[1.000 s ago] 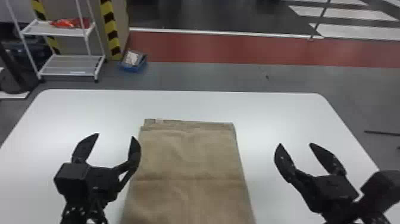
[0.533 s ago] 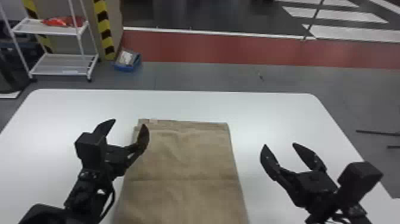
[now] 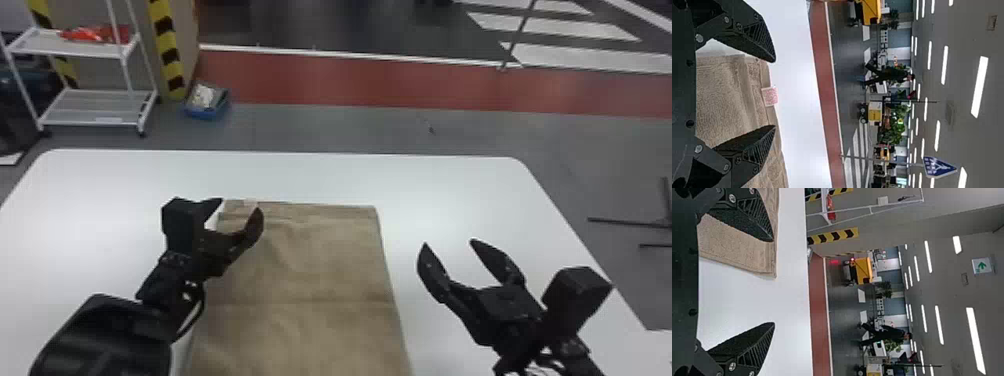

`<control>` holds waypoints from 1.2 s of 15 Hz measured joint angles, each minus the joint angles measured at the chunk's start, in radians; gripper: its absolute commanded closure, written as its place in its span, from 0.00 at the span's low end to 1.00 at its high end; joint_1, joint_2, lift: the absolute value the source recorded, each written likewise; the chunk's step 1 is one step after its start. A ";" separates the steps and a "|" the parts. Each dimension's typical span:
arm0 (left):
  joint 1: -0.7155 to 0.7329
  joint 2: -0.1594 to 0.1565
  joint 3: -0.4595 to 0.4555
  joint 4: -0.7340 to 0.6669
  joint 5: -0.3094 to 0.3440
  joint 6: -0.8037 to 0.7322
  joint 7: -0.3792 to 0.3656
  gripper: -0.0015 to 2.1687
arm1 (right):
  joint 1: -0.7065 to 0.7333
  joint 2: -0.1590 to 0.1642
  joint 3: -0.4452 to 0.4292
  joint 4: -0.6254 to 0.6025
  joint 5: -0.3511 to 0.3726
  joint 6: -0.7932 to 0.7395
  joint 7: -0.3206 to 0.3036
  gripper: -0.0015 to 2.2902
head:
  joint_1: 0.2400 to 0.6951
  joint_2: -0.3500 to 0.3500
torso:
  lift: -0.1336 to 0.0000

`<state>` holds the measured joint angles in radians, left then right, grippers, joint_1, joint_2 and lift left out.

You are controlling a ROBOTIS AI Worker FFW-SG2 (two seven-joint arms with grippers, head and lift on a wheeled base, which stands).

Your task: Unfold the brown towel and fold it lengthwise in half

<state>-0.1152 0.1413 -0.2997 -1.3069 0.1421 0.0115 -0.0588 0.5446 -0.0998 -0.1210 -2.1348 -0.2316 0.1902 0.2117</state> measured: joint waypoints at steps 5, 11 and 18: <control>-0.015 -0.002 0.006 0.049 -0.009 0.000 0.001 0.19 | 0.004 -0.009 0.004 -0.011 -0.002 0.008 0.000 0.06 | 1.00 0.32 | 0.11; -0.014 0.003 0.021 0.063 -0.002 0.000 -0.029 0.47 | 0.004 -0.018 0.009 -0.031 -0.002 0.040 0.000 0.06 | 1.00 0.34 | 0.11; 0.049 0.008 0.028 -0.035 -0.005 0.025 -0.029 0.71 | 0.001 -0.025 0.008 -0.034 -0.006 0.051 0.000 0.06 | 1.00 0.33 | 0.11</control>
<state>-0.0662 0.1488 -0.2713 -1.3423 0.1367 0.0367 -0.0874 0.5453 -0.1251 -0.1131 -2.1690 -0.2377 0.2415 0.2117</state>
